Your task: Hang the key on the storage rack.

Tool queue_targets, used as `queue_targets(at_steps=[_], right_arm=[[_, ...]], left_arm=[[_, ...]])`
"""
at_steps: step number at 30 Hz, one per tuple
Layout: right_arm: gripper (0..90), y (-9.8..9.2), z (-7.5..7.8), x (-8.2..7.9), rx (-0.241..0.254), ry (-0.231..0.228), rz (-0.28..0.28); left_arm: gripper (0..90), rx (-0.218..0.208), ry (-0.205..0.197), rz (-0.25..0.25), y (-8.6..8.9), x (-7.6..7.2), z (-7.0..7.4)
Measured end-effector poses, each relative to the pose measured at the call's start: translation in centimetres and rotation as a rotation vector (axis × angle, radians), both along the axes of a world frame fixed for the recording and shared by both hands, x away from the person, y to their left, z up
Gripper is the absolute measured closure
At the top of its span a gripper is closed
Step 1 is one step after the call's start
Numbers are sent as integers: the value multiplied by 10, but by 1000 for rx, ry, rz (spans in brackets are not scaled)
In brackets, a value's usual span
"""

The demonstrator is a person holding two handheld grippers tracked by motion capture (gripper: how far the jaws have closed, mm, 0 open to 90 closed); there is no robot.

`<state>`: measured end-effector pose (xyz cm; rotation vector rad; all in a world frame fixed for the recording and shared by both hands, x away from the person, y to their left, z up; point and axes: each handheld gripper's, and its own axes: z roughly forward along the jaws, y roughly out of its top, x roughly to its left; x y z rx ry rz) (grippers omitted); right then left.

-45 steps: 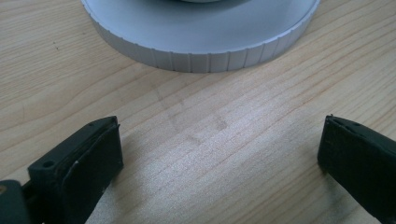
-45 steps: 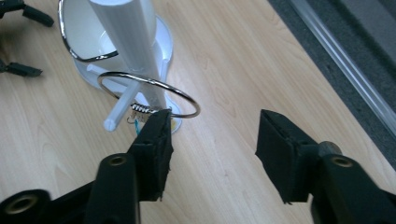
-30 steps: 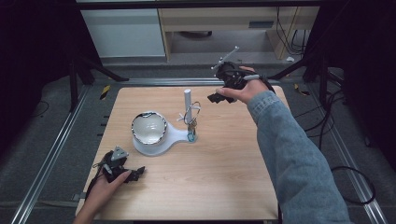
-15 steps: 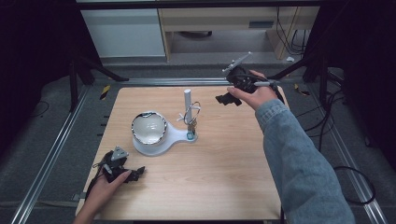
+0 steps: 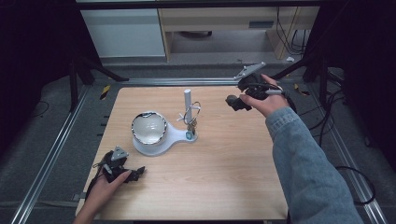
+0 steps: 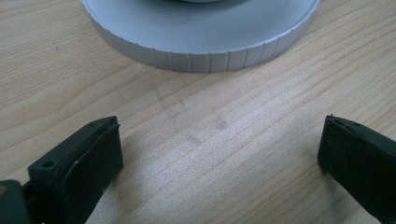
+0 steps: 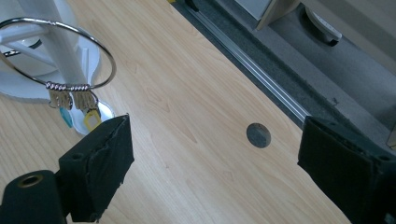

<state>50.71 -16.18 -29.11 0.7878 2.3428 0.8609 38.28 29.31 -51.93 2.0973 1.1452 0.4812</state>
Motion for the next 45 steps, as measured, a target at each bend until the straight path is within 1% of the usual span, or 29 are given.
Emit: queue_targets(at_steps=[1, 2, 3, 5, 8, 9, 10, 11, 12, 17, 18, 23, 28, 29, 30, 31, 32, 33, 34, 35, 36, 37, 38, 41, 42, 45], right_arm=[[104, 0, 0, 0, 0, 0, 0], [103, -2, -2, -1, -1, -2, -4], [104, -7, -7, -3, -1, -2, -16], [103, -9, -8, -4, 1, 1, -20], [103, -16, -17, -7, -1, 4, -30], [104, -20, -23, -9, -1, 13, -35], [104, -20, -23, -9, -1, 13, -35], [103, -24, -29, -10, -9, 19, -41], [103, -25, -31, -11, -14, 19, -43], [103, -30, -40, -14, -5, 30, -50], [103, -32, -43, -16, -14, 31, -51], [105, -35, -53, -20, -4, 39, -55], [111, -40, -70, -26, 5, 55, -60], [112, -42, -78, -28, 7, 64, -63], [112, -42, -78, -28, 7, 64, -63], [112, -44, -85, -30, 9, 75, -65], [112, -44, -85, -30, 9, 75, -65], [112, -46, -92, -31, 16, 82, -67], [112, -46, -92, -31, 16, 82, -67], [112, -48, -98, -33, 23, 90, -72], [112, -48, -98, -33, 23, 90, -72], [112, -48, -101, -34, 26, 95, -72], [112, -49, -111, -35, 29, 110, -75], [112, -50, -122, -38, 31, 128, -73], [112, -50, -122, -38, 31, 128, -73], [112, -50, -134, -40, 43, 146, -77]], left_arm=[[0, 0, 0, 0, 0, 0, 0], [0, 0, 0, 0, 0, 0, 0], [0, 0, 0, 1, 0, 0, 0], [0, -1, 1, 2, 0, 0, 0], [0, 3, 2, -2, 0, 0, 0], [0, 4, 1, -3, 0, 0, 0], [0, 3, 1, -2, 0, 0, 0], [0, 4, 1, -3, 0, 0, 0], [0, 4, 1, -3, 0, 0, 0], [0, 4, 1, -3, 0, 0, 0], [0, 4, 1, -3, 0, 0, 0], [0, 4, 1, -3, 0, 0, 0], [0, 4, 1, -3, 0, 0, 0], [0, 4, 1, -2, 0, 0, 0], [0, 4, 1, -2, 0, 0, 0], [0, 4, 1, -2, 0, 0, 0], [0, 4, 1, -2, 0, 0, 0], [0, 4, 1, -2, 0, 0, 0], [0, 4, 1, -2, 0, 0, 0], [0, 4, 1, -2, 0, 0, 0], [0, 4, 1, -2, 0, 0, 0], [0, 3, 1, -2, 0, 0, 0], [0, 4, 1, -2, 0, 0, 0], [0, 4, 1, -2, 0, 0, 0], [0, 4, 1, -2, 0, 0, 0], [0, 4, 1, -2, 0, 0, 0]])
